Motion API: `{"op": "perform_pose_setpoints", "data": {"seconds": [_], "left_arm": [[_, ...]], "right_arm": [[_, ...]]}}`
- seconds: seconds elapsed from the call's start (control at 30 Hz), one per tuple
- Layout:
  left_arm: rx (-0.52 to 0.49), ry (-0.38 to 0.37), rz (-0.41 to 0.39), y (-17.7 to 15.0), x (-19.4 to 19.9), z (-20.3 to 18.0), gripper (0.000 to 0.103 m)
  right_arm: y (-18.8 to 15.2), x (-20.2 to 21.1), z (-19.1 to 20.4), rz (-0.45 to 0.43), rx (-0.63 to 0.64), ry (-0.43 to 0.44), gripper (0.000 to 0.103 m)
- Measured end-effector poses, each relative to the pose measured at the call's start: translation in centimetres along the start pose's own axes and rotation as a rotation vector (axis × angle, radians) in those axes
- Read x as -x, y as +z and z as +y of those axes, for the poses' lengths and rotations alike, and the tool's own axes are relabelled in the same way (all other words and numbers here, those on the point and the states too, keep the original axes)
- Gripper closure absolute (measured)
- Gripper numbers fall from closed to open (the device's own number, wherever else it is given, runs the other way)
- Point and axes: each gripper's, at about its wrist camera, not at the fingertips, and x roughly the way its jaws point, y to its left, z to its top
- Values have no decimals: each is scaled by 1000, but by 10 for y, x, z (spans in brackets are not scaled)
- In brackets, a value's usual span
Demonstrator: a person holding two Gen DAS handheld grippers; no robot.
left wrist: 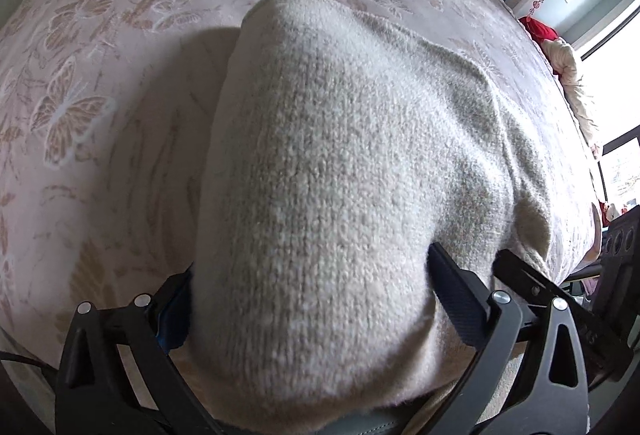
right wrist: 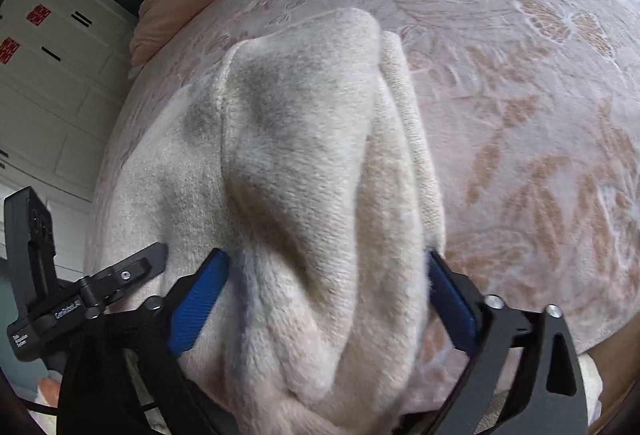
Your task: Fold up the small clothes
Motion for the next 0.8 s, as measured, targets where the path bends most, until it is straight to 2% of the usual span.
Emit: {"op": "perform_pose_setpoints", "data": {"seconds": [0.13, 0.47, 0.63, 0.67, 0.7, 0.73, 0.77, 0.8], "left_arm": [[4, -14, 7, 1, -8, 1, 5], [-20, -8, -44, 3, -22, -4, 5], [-18, -26, -30, 8, -23, -2, 5], [-9, -51, -11, 9, -23, 0, 5], [5, -82, 11, 11, -20, 2, 10], [16, -104, 22, 11, -18, 4, 14], [33, -143, 33, 11, -11, 7, 24], [43, -173, 38, 12, -6, 9, 35]], "right_arm": [[-1, -8, 8, -11, 27, -33, 5], [0, -16, 4, -31, 23, -9, 5], [-1, -16, 3, -47, 18, 4, 5], [-2, -12, 2, -54, 8, 9, 15], [-4, -8, 2, -60, 1, 17, 37], [-5, -2, 1, -66, -11, 40, 48], [-6, 6, -3, -70, -41, 76, 61], [-7, 15, -7, -73, -72, 116, 65]]}}
